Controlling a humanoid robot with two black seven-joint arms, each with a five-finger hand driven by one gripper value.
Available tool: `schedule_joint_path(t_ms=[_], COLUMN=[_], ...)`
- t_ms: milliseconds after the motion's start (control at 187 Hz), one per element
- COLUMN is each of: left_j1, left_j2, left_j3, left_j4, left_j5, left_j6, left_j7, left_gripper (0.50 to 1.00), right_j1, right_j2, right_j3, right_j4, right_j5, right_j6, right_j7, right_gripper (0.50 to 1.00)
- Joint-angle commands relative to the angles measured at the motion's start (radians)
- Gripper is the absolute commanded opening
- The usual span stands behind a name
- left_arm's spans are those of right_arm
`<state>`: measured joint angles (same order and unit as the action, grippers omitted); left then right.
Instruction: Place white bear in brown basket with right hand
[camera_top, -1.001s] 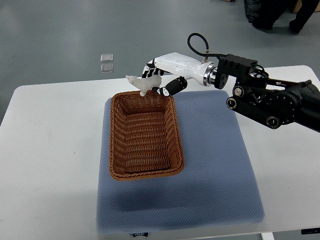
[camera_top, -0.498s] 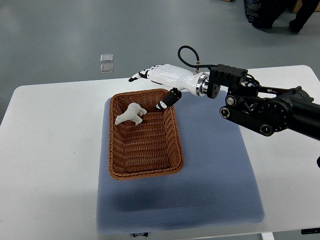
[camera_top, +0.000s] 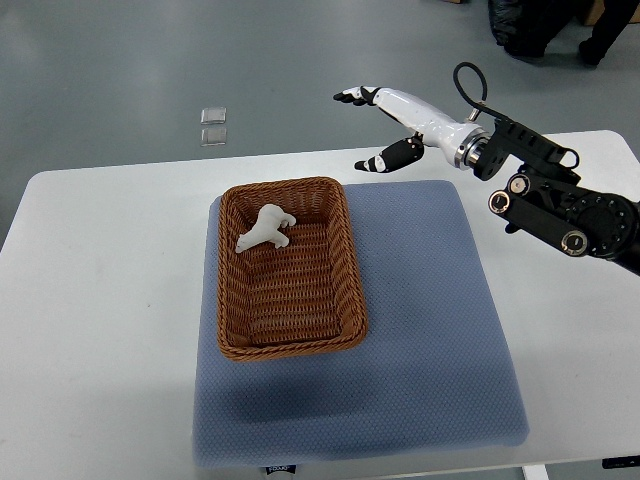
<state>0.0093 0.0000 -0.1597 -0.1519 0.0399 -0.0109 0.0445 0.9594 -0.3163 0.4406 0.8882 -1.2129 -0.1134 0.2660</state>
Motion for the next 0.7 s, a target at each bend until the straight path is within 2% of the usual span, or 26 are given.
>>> schedule_joint_path(t_ms=[0, 268, 696], left_j1=[0.0, 0.0, 0.0], left_j2=[0.0, 0.0, 0.0], left_j3=[0.0, 0.0, 0.0], left_j4=[0.0, 0.0, 0.0], left_j5=[0.0, 0.0, 0.0], left_j6=[0.0, 0.0, 0.0], left_j7=[0.0, 0.001, 0.0], left_gripper=[1.0, 1.0, 1.0], right_j1=[-0.025, -0.071, -0.107], right_j2=[-0.021, -0.032, -0.032], right_j3=[0.015, 0.023, 0.024], right_j4=[-0.028, -0.14, -0.183], right_j5=[0.188, 0.673, 1.121], right_j6=[0.0, 0.006, 0.012], right_j7=[-0.002, -0.004, -0.002], right_gripper=[0.893, 0.913, 0.924])
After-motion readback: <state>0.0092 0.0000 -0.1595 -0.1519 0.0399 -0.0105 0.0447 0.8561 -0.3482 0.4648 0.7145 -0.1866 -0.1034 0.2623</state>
